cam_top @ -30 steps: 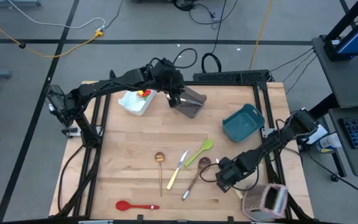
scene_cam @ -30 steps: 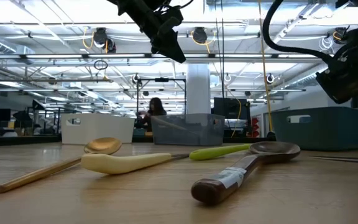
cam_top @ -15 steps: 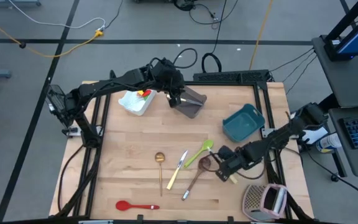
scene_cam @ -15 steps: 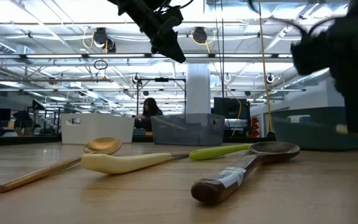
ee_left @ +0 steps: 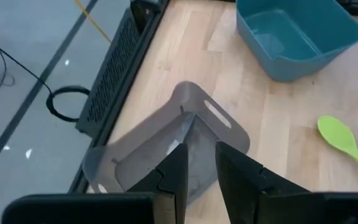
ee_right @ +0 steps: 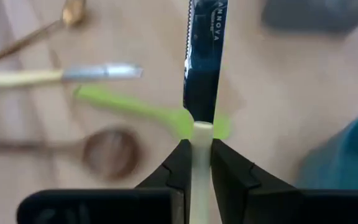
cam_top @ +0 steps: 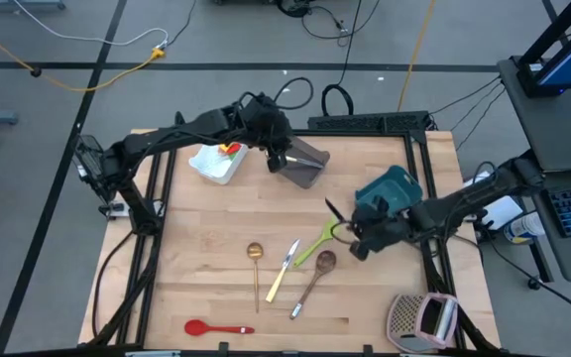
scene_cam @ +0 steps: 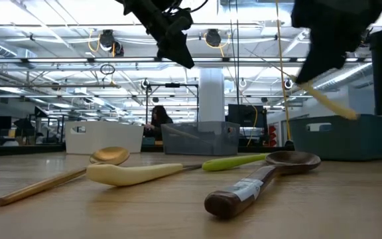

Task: Pick & Place Kitchen Items
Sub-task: Put the right yellow table knife into the black bin

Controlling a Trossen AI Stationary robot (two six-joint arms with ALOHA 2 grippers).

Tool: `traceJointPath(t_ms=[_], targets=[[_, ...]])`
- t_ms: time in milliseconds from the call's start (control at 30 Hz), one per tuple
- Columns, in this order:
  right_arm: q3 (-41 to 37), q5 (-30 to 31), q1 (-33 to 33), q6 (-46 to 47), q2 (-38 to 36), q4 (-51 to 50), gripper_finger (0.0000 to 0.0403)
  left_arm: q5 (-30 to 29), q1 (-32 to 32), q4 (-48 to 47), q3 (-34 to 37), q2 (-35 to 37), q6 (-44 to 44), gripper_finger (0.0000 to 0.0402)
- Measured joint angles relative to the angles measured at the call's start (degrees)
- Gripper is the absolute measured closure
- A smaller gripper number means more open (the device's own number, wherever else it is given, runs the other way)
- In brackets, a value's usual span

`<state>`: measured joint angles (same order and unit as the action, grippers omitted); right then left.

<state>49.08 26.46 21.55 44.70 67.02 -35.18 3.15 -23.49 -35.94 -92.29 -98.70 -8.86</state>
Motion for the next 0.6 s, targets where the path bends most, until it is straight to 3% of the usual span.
traceJointPath(t_ms=[100,267,467,600], targets=[[0.0,2.3,-3.8,-8.6,-1.4,3.2,0.0370,0.5,-0.3,-1.5,-0.1,0.5,1.0,0.0316],[0.0,-0.2,-11.0,-22.8,-2.0,9.2,0.0368,6.1,-1.4,-4.4,2.6,3.0,0.4,0.0316],[0.0,-9.1,-21.6,-33.0,-2.1,15.2,0.0372,7.5,-2.4,1.3,14.9,12.9,2.6,0.0316],[0.0,-12.8,-26.8,-39.6,-2.1,21.1,0.0368,7.0,-2.5,11.1,26.2,22.2,4.4,0.0316]])
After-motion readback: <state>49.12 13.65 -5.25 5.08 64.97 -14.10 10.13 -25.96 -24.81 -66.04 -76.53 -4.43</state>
